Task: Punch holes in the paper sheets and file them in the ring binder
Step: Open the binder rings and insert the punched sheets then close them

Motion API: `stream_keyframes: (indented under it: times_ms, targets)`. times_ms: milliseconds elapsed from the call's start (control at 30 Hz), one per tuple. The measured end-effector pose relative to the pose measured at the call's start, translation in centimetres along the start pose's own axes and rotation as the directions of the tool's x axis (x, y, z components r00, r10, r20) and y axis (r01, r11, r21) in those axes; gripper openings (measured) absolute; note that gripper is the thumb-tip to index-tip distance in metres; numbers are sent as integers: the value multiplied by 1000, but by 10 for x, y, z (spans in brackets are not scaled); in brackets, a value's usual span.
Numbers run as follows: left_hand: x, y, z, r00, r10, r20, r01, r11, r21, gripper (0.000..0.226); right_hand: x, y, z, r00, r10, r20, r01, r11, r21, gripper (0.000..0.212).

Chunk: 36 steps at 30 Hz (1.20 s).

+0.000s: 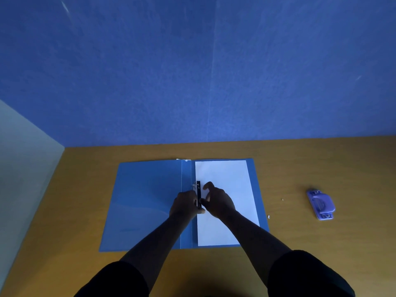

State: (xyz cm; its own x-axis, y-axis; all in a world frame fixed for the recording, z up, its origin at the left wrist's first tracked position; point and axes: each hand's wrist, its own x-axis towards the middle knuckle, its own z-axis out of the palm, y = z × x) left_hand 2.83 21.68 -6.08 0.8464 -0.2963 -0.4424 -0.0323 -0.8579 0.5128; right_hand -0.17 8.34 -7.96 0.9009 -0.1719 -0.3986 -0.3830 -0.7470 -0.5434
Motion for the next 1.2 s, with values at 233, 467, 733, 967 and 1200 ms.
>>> stream_keyframes:
  times_ms: [233,467,733,967,1200]
  targets:
    - [-2,-11,3,998,52,39,-50,998,-34,29,-4,7,6,991,-126,48,132,977,-169,43]
    - [-17,-15,6,999,-22,-24,23,1000,20,53,-21,32,-16,994,-24,-110,3,982,-187,44]
    - [-45,-9,29,988,-126,93,125,992,17,24,-71,85,-25,900,347,-264,-382,919,-97,35]
    - [-55,-2,39,987,-139,83,139,990,5,25,-77,94,-26,844,507,-174,-493,862,121,39]
    - [-63,-3,37,985,-155,70,157,987,-27,22,-81,94,-44,844,503,-185,-482,863,152,32]
